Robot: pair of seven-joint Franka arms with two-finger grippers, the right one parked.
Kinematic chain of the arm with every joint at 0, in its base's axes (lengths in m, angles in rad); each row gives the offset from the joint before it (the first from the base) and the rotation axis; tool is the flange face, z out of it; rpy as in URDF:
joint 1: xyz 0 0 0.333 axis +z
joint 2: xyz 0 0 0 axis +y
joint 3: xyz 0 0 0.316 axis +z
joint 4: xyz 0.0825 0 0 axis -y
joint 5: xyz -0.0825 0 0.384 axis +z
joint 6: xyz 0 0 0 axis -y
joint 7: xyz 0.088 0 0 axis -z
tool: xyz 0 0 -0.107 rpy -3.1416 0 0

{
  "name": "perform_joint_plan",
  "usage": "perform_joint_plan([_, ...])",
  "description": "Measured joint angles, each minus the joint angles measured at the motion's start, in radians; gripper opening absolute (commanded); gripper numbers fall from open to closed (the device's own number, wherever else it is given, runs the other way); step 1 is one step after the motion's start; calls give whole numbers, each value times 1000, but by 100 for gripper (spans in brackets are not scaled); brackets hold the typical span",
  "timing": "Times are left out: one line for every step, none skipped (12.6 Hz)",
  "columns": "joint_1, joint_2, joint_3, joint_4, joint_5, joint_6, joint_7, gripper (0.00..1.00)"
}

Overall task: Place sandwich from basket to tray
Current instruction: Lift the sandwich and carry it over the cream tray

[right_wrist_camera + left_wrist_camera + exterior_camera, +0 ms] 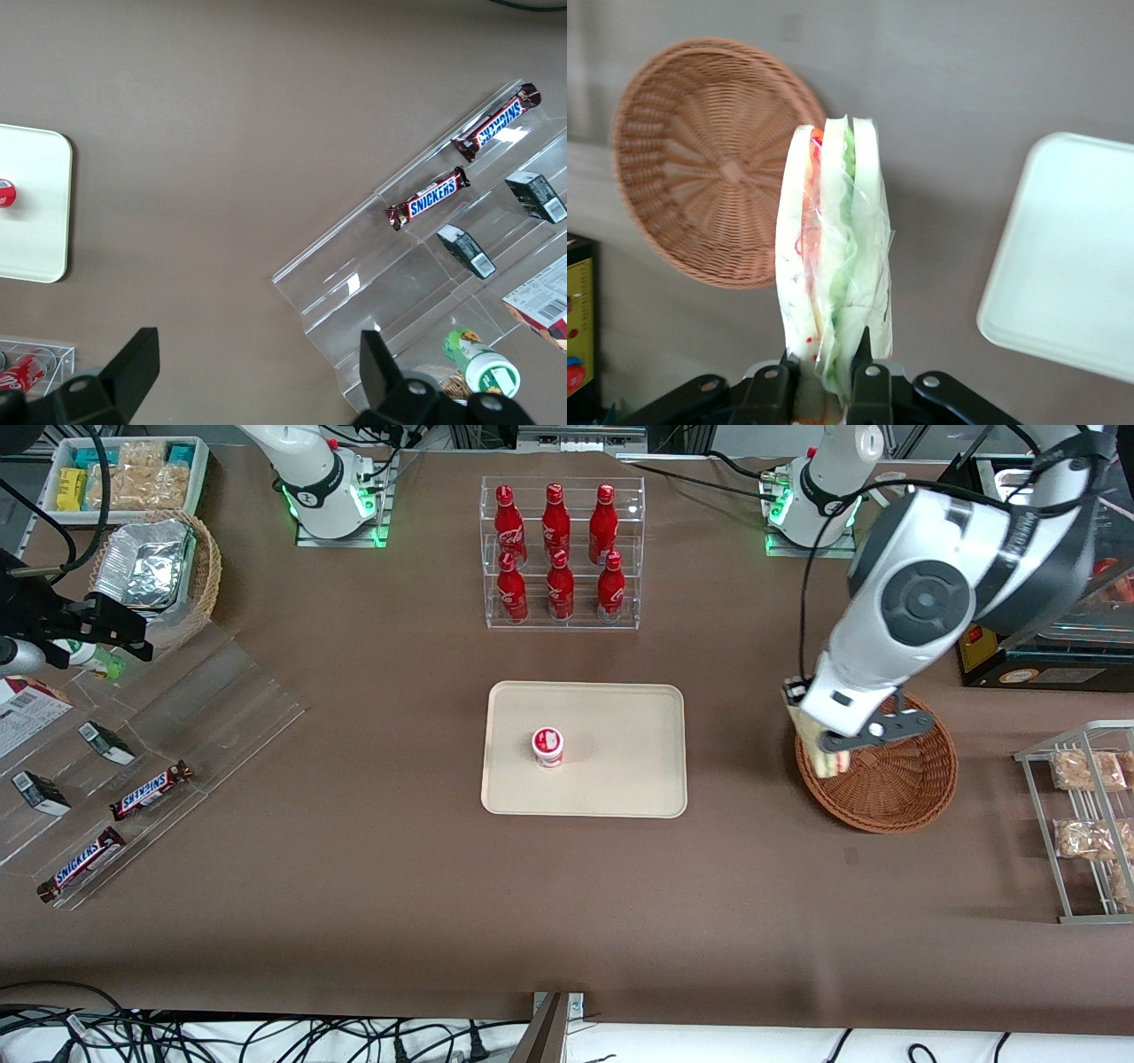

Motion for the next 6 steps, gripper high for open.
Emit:
perform_joint_plan([-7, 5, -28, 0, -4, 16, -2, 24])
perform_joint_plan([-22, 16, -44, 0, -10, 40, -8, 24])
perform_joint_plan([-45, 35, -52, -2, -12, 78, -24, 24])
perform_joint_plan([-79, 64, -53, -4, -12, 126, -50, 24])
perform_joint_plan([-119, 99, -53, -7, -3, 174, -85, 24])
perform_joint_plan([-161, 139, -53, -9, 25, 212, -129, 24])
